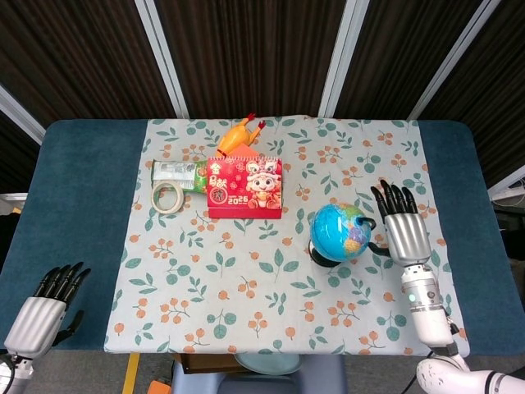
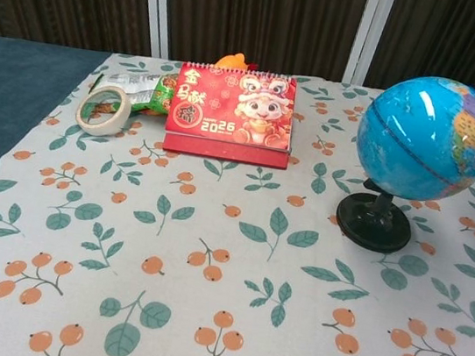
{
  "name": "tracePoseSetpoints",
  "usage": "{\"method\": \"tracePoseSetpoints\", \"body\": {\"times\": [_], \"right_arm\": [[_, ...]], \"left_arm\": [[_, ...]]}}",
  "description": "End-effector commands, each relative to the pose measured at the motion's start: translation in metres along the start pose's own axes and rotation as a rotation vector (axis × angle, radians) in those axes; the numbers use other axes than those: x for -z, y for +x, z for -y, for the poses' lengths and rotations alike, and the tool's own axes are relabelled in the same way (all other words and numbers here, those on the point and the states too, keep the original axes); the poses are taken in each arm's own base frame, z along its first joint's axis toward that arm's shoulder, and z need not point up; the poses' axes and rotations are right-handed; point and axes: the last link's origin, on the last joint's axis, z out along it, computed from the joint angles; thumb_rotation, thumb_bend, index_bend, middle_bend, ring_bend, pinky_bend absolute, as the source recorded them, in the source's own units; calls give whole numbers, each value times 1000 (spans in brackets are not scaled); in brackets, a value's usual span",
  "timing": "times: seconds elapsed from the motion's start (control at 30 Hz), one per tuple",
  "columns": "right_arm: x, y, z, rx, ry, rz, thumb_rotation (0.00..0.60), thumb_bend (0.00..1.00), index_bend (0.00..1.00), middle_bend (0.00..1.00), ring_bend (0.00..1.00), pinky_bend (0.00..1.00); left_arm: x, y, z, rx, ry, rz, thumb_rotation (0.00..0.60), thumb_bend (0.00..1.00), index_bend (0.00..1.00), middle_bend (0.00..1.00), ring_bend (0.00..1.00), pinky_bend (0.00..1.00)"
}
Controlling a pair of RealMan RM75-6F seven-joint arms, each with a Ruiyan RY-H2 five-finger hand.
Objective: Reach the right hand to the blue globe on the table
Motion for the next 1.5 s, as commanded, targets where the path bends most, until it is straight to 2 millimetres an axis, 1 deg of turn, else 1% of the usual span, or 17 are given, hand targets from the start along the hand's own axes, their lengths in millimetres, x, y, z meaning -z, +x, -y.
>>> {"method": "tracePoseSetpoints", "body": {"times": [0.03,0.13,0.27,0.37,0.43,0.57,0.7,0.8,0.9,1.07,1.5], "right_arm": [[2,2,-7,20,-1,-8,600,154,0,0,0,0],[10,5,-11,16,16,-7,600,154,0,0,0,0],[24,12,-10,26,68,-23,600,154,0,0,0,0],[34,18,-2,20,117,-43,600,154,0,0,0,0],[38,22,7,-1,148,-52,600,155,0,0,0,0],[38,28,28,-37,187,-50,600,155,0,0,0,0],[34,30,46,-40,200,-43,600,154,0,0,0,0],[29,29,57,-42,200,-37,600,155,0,0,0,0],[25,27,62,-46,186,-30,600,154,0,0,0,0],[19,23,59,-33,153,-21,600,154,0,0,0,0],[11,16,26,9,83,-2,600,155,0,0,0,0]], "left_arm": [[0,0,0,2,0,-2,600,472,0,0,0,82],[0,0,0,2,-2,-1,600,472,0,0,0,82],[0,-1,-1,-1,-6,6,600,472,0,0,0,82],[0,-2,-2,-3,-9,9,600,472,0,0,0,82],[-1,-3,-3,-4,-10,12,600,473,0,0,0,82],[0,-2,-3,-3,-9,10,600,472,0,0,0,82],[0,-1,-1,0,-5,4,600,473,0,0,0,82],[0,0,0,3,-4,2,600,473,0,0,0,82],[0,1,0,5,-4,1,600,473,0,0,0,82],[0,2,1,7,-3,-3,600,472,0,0,0,82],[-1,-2,-1,-2,-4,9,600,472,0,0,0,82]]}}
